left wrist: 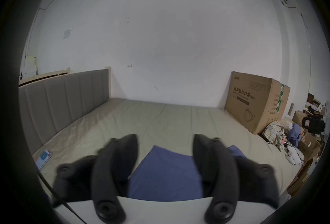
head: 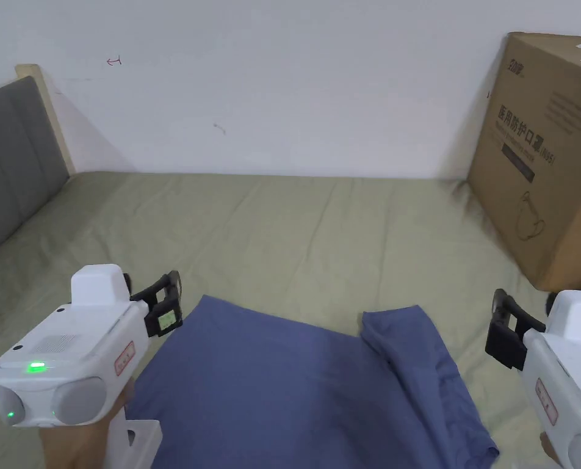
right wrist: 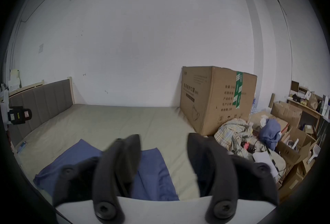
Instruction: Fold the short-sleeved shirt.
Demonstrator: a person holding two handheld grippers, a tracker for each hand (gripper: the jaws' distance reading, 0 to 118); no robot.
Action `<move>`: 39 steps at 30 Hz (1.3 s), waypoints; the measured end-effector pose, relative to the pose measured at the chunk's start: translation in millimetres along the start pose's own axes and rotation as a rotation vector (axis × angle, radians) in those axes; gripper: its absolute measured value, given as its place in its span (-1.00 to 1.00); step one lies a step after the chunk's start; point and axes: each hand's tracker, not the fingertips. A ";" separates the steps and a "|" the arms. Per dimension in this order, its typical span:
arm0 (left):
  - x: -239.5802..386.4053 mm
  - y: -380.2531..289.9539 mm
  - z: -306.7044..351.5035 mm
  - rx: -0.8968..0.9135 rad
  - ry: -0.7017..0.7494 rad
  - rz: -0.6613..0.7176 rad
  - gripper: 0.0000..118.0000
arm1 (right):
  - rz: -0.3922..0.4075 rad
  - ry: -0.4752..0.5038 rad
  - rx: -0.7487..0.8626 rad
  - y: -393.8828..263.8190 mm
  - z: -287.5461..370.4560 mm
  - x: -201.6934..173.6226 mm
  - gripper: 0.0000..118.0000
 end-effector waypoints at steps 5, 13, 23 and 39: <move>12.8 -4.9 -19.3 0.004 -0.066 0.027 -1.00 | 0.012 0.017 0.038 -1.4 -7.1 -3.0 -0.97; 13.8 -14.4 -108.6 -0.186 -0.109 -0.014 -1.00 | 0.002 0.028 0.001 -7.7 -50.0 -3.8 -1.00; -3.3 -60.1 -303.9 -0.583 -0.112 -0.115 -0.74 | 0.051 0.022 -0.093 -21.4 -129.1 -7.3 -1.00; -11.8 -139.1 -416.2 -0.887 -0.020 -0.081 -0.03 | 0.047 -0.016 -0.278 -75.6 -196.5 6.7 -1.00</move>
